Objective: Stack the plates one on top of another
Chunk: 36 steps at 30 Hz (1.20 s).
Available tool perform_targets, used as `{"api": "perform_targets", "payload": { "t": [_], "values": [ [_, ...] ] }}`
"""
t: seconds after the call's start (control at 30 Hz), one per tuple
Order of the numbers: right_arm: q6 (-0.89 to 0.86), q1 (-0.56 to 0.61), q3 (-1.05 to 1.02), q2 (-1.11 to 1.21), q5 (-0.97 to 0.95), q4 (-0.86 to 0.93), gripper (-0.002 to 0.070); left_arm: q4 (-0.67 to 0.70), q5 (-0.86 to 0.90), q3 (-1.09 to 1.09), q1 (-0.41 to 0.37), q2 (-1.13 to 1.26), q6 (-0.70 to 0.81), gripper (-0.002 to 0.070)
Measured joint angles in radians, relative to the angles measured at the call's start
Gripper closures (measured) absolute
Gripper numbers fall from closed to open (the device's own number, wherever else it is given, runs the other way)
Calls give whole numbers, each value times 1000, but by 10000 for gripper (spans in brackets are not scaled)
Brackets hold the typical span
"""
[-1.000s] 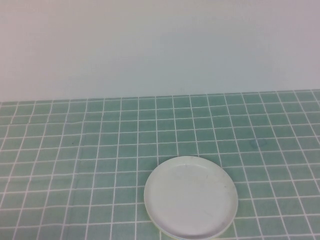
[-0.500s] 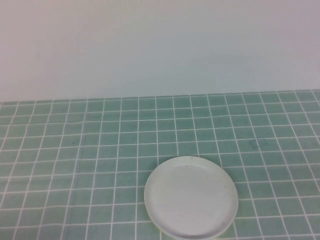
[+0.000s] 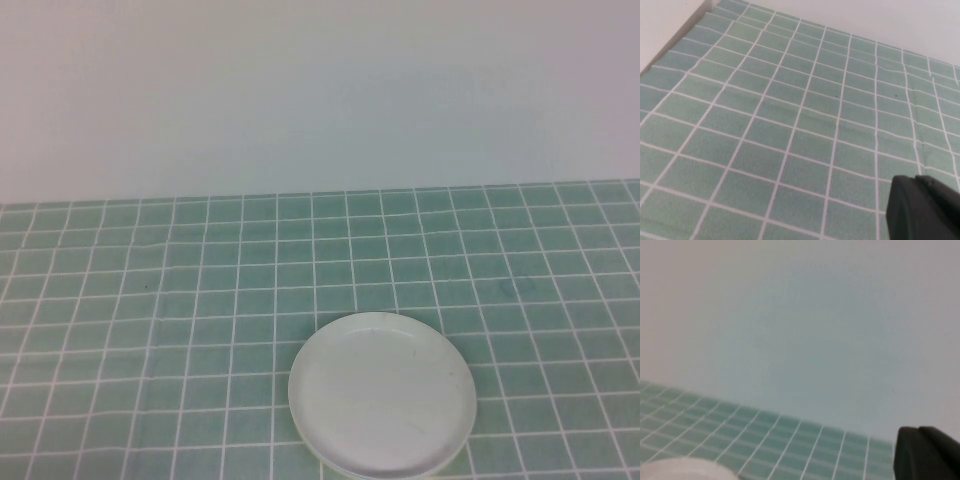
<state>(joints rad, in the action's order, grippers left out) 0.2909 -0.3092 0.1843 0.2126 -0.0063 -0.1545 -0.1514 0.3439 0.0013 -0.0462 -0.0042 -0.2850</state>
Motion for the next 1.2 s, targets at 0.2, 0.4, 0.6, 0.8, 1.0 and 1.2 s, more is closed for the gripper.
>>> {"api": "perform_targets", "payload": {
  "t": [0.2,0.4,0.6,0.8,1.0,1.2],
  "values": [
    [-402,0,-1,0,306,239,678,0,0,0,0,0,0,676],
    [-461,35,-1,-46,379,413,678,0,0,0,0,0,0,676],
    [-501,172,-9,-166,474,431,678,0,0,0,0,0,0,676],
    [-505,295,-59,-223,526,440,678,0,3,0,0,0,0,676],
    [-505,359,-147,-227,510,466,678,0,4,0,0,0,0,676],
    [-505,376,-202,-227,422,489,678,0,2,0,0,0,0,676]
  ]
}}
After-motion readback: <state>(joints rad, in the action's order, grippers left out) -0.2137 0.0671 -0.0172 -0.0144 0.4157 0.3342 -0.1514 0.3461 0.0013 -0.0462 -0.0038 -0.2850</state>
